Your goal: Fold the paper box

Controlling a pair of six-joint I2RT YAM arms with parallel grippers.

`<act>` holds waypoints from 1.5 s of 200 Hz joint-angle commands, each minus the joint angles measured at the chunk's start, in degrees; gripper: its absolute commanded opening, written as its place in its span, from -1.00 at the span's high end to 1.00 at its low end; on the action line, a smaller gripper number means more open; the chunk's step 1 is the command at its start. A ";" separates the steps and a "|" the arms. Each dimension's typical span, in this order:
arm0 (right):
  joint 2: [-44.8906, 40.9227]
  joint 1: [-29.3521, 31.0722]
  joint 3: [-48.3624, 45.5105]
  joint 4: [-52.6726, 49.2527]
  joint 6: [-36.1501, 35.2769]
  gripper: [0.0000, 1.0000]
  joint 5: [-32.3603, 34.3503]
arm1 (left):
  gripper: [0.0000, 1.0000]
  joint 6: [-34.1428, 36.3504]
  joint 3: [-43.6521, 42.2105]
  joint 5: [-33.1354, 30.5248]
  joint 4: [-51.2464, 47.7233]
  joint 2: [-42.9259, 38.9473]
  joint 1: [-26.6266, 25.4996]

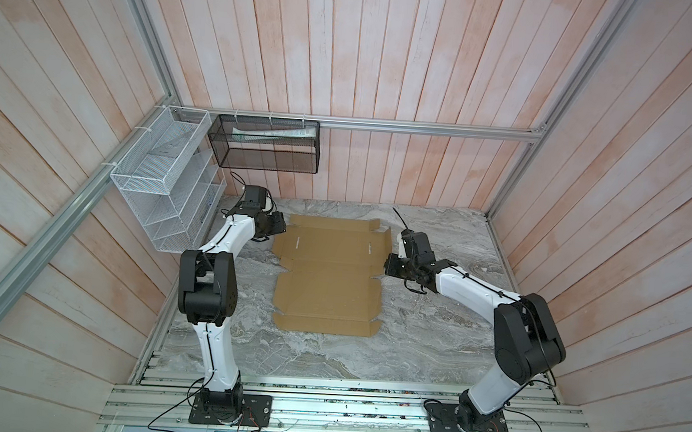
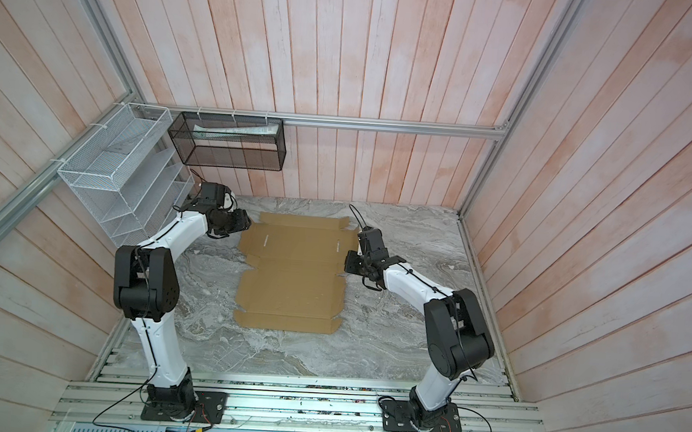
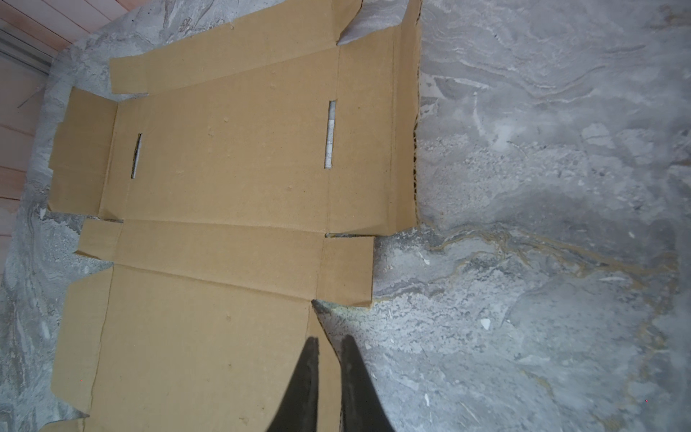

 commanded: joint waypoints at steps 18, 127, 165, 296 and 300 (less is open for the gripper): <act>2.65 -1.16 2.28 0.87 -2.13 0.70 -1.75 | -0.21 4.18 8.05 -3.40 -4.57 6.58 0.36; 7.84 -3.29 6.07 1.26 -3.11 0.70 -6.03 | 0.08 3.04 13.62 -1.28 -4.55 16.33 0.06; 8.75 -3.37 6.45 2.30 -2.62 0.70 -7.29 | 0.33 3.34 14.12 -1.61 -4.94 17.14 0.07; 9.95 -3.32 9.06 2.14 -1.45 0.68 -11.64 | 1.00 1.51 7.48 0.91 0.95 12.14 0.36; 9.69 -3.30 9.00 2.20 -1.27 0.66 -11.60 | 1.00 1.38 6.78 1.12 1.65 11.65 0.43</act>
